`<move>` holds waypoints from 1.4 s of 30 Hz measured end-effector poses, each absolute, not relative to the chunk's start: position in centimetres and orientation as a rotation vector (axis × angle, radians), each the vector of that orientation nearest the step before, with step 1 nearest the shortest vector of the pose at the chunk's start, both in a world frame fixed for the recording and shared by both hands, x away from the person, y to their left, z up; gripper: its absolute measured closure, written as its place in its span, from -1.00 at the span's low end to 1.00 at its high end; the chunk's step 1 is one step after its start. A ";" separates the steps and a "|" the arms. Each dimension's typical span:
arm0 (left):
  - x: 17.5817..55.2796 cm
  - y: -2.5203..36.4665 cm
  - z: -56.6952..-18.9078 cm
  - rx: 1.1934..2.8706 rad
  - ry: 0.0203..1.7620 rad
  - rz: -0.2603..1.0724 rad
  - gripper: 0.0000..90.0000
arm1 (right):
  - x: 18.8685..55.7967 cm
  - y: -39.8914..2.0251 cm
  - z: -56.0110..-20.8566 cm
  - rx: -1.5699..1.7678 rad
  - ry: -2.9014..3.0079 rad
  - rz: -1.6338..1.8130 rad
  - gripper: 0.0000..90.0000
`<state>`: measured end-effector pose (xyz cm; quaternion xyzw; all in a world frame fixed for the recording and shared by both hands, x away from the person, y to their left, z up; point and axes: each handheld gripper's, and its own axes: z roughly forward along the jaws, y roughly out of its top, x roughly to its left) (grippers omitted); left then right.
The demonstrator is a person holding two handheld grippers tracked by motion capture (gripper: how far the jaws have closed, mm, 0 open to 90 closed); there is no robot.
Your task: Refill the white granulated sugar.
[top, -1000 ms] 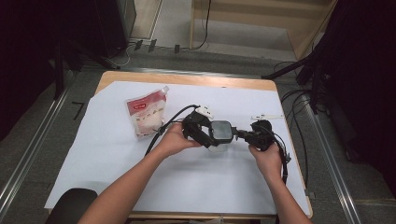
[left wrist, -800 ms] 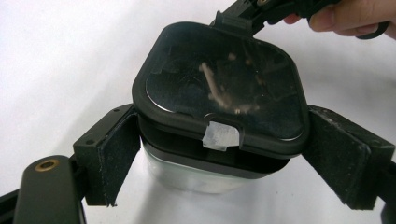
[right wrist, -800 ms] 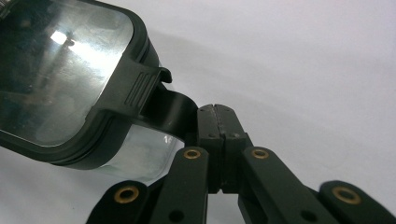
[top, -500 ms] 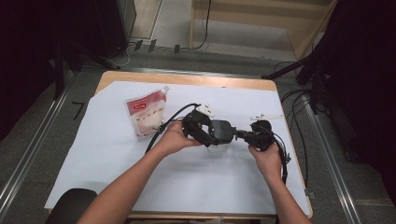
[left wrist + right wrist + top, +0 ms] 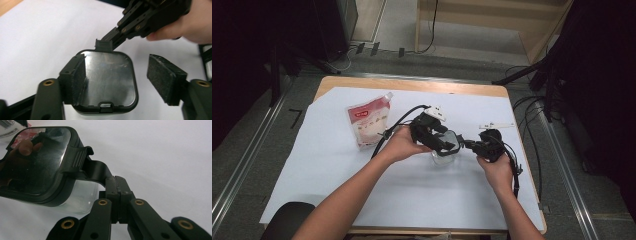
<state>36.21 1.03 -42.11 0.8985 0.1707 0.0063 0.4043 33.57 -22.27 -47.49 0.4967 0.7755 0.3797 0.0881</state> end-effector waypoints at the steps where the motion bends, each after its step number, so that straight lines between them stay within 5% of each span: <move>1: 36.3 1.0 -42.3 2.285 0.439 0.009 -0.44 | 33.6 -22.3 -47.5 1.478 2.309 1.130 1.00; 12: 36.9 2.1 -44.5 2.269 0.528 -0.004 -0.79 | 33.6 -22.3 -47.5 1.467 2.312 1.128 1.00; 20: 36.0 1.7 -46.9 2.268 0.549 0.006 -0.71 | 33.5 -22.3 -47.5 1.472 2.310 1.122 1.00; 42: 35.7 1.7 -44.9 2.272 0.499 0.099 -0.61 | 33.5 -22.1 -47.6 1.476 2.316 1.114 1.00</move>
